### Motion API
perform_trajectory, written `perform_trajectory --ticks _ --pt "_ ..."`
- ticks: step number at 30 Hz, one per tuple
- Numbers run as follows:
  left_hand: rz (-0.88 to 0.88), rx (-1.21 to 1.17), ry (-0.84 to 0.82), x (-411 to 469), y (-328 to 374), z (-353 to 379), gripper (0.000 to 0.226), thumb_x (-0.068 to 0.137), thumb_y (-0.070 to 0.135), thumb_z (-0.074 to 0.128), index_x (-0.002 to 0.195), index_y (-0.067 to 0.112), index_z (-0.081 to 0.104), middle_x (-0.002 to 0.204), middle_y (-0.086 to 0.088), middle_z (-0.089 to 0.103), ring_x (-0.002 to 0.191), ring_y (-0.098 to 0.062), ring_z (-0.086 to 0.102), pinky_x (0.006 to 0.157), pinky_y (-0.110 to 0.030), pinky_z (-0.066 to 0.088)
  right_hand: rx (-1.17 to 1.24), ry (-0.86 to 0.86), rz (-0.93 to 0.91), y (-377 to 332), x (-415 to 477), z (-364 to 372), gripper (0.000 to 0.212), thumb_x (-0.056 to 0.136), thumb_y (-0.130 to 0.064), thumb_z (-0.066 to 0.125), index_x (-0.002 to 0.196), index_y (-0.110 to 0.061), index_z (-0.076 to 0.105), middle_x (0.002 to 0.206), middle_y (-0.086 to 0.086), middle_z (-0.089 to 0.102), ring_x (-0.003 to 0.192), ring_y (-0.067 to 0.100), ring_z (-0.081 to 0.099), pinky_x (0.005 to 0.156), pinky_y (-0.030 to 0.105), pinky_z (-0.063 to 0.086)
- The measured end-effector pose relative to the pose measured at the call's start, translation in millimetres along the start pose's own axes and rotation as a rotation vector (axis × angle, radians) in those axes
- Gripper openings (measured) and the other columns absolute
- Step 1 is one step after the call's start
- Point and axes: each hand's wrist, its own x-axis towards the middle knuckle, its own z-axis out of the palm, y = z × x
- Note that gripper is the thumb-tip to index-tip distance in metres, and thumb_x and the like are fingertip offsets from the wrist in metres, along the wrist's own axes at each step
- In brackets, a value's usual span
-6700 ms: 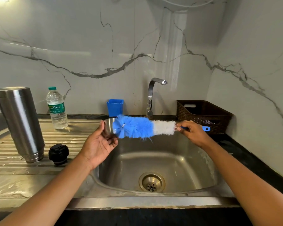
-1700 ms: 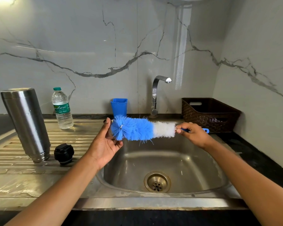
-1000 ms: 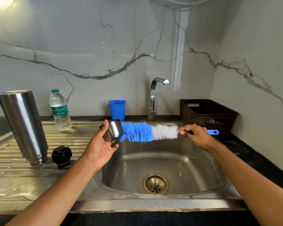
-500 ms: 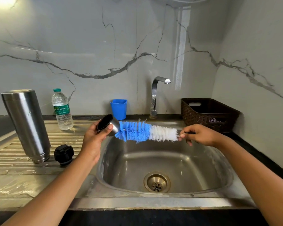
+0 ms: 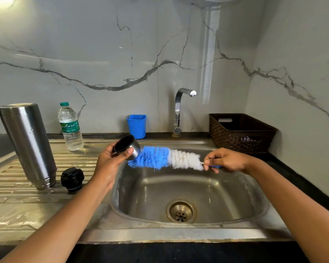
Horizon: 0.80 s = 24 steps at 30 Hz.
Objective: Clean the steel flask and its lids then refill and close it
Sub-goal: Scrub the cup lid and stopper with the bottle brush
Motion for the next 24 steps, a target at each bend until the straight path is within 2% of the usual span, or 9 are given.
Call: perform_trajectory --ticks 7,10,12,16,20,24 --pt "0.001 -0.005 0.035 4.2 -0.3 -4.5 0.031 0.075 0.010 0.069 0.104 0.019 0.061 0.106 -0.005 0.066 0.103 -0.022 0.060 0.081 -0.022 0.050 0.024 0.008 0.001 -2.1 -2.1 -2.4 0.023 0.098 -0.017 0.047 0.088 -0.013 0.067 0.059 -0.001 0.052 0.041 0.008 0.029 0.040 0.022 0.021" --pt "-0.013 -0.004 0.003 0.7 0.2 -0.2 0.041 0.064 0.018 0.072 0.103 0.020 0.061 0.111 -0.006 0.065 0.107 -0.021 0.060 0.094 -0.031 0.046 -0.005 0.020 -0.002 -6.5 2.0 6.0 0.023 0.098 -0.017 0.048 0.086 -0.013 0.067 0.058 -0.002 0.052 0.040 0.007 0.028 0.038 0.018 0.022" --pt "-0.013 0.010 0.004 0.1 1.4 -0.3 0.040 0.063 0.019 0.073 0.102 0.022 0.062 0.110 -0.004 0.066 0.106 -0.019 0.060 0.096 -0.032 0.044 -0.026 0.036 -0.012 -9.7 7.0 11.6 0.022 0.098 -0.017 0.048 0.086 -0.013 0.067 0.057 -0.003 0.051 0.040 0.006 0.028 0.039 0.016 0.022" --pt "-0.005 -0.004 0.042 1.0 3.9 -2.7 0.029 0.076 0.007 0.069 0.100 0.021 0.061 0.101 -0.001 0.067 0.093 -0.015 0.061 0.089 -0.025 0.046 0.032 0.100 -0.008 -3.7 -0.5 -4.0 0.023 0.098 -0.018 0.049 0.085 -0.013 0.068 0.057 -0.001 0.051 0.043 0.010 0.029 0.042 0.023 0.021" --pt "-0.014 0.000 0.019 -1.7 2.2 0.9 0.033 0.069 0.011 0.071 0.099 0.021 0.061 0.101 0.001 0.067 0.096 -0.012 0.062 0.090 -0.025 0.046 0.009 0.074 -0.020 -5.9 -0.1 0.0 0.023 0.097 -0.018 0.049 0.085 -0.013 0.068 0.057 -0.001 0.051 0.042 0.009 0.029 0.042 0.022 0.021" --pt "-0.021 0.016 0.100 3.6 2.7 -5.6 0.026 0.077 0.007 0.069 0.096 0.022 0.061 0.092 0.004 0.069 0.084 -0.012 0.062 0.079 -0.021 0.047 0.001 0.077 -0.027 -9.7 3.9 2.2 0.023 0.097 -0.019 0.049 0.087 -0.012 0.069 0.057 -0.001 0.051 0.042 0.009 0.028 0.042 0.022 0.021"
